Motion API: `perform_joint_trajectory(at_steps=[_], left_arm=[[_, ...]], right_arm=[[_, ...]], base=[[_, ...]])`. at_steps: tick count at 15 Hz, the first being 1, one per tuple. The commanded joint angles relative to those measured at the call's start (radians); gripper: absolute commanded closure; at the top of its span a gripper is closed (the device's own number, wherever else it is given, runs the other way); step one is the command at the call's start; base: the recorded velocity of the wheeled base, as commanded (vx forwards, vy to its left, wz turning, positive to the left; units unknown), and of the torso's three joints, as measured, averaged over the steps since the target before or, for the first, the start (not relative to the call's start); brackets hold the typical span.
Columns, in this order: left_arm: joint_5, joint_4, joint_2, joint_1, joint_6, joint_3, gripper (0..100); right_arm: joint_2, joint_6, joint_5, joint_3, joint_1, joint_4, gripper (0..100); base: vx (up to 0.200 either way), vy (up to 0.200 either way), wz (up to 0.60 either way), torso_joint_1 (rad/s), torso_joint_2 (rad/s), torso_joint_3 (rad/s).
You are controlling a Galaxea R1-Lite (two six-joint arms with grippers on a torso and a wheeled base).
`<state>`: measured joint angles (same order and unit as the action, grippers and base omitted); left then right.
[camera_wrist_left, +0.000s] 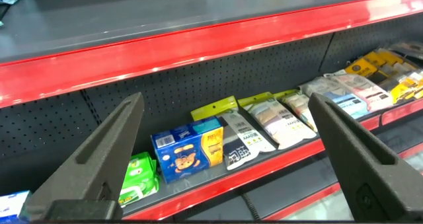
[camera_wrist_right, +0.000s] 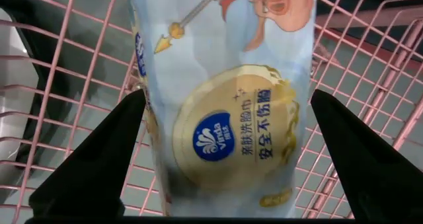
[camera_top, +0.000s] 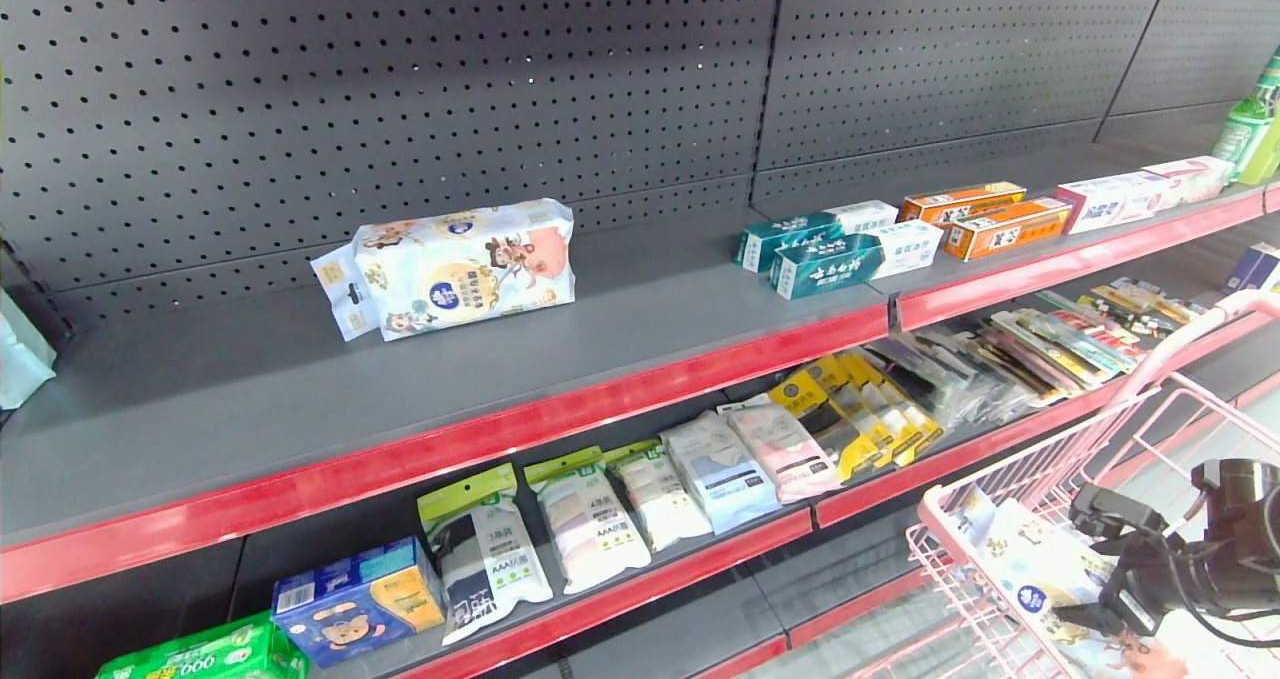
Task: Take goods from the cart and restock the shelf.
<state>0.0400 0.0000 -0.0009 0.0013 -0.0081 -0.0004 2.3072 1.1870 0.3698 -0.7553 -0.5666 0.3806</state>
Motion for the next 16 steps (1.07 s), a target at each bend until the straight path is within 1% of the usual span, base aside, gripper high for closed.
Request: perform_joint_trajectory(at_steps=[1,11,12,16], left_arm=[[0.0,0.0,0.001,0.0,0.0,0.0,0],[0.0,0.0,0.001,0.0,0.0,-0.001,0],[0.0,0.0,0.001,0.0,0.0,0.0,0],[0.0,0.0,0.001,0.0,0.0,0.0,0]], right_arm=[[0.012,0.0,-0.002,-0.006,0.013,-0.006,0],[0.063,-0.003,-0.006,-0.032,0.014,-0.022,0],[0.064,-0.003,-0.006,-0.035,0.014,-0.029,100],[0.066,-0.006,-0.003,-0.041,0.011,-0.051,100]], base=[[0.0,0.0,0.0,0.0,0.0,0.0],[0.0,0.0,0.0,0.0,0.0,0.0],[0.0,0.0,0.0,0.0,0.0,0.0],[0.0,0.0,0.0,0.0,0.0,0.0]])
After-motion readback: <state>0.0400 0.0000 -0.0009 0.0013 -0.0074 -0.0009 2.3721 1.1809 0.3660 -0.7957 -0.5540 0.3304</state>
